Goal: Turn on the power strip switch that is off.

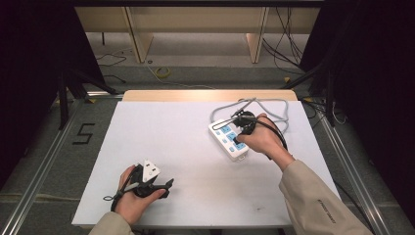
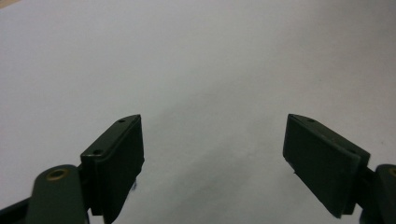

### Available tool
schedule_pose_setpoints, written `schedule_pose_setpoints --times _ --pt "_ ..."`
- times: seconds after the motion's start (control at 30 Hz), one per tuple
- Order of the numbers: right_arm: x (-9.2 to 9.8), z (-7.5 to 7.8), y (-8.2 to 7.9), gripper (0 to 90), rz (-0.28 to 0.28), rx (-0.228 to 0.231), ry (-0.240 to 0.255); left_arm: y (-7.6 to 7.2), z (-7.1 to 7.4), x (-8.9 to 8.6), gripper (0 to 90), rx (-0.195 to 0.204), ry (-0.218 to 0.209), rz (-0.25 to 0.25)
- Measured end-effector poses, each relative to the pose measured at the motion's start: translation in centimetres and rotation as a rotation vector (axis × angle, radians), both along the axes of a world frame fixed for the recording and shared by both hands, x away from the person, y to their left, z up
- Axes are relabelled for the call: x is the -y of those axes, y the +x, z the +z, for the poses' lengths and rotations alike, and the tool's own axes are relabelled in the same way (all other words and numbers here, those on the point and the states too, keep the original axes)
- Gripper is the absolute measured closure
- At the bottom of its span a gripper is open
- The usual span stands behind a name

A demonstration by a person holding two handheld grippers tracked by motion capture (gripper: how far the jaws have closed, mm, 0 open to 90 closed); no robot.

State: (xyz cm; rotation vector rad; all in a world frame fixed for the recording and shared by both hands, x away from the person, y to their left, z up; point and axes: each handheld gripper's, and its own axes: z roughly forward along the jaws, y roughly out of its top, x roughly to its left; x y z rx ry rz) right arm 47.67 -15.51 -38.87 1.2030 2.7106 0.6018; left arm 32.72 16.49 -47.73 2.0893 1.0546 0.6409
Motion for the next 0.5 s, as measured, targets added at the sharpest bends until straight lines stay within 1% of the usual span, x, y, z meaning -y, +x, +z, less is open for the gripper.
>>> schedule_pose_setpoints --times 0.43,0.5 --pt "-0.41 -0.48 0.68 90.0 -0.007 -0.018 -0.016 -0.03 0.00 0.01 20.2 0.001 -0.004 0.002" --pt "-0.53 -0.49 0.75 90.0 -0.012 -0.026 -0.021 -0.03 0.00 0.01 20.2 0.001 -0.004 0.002"
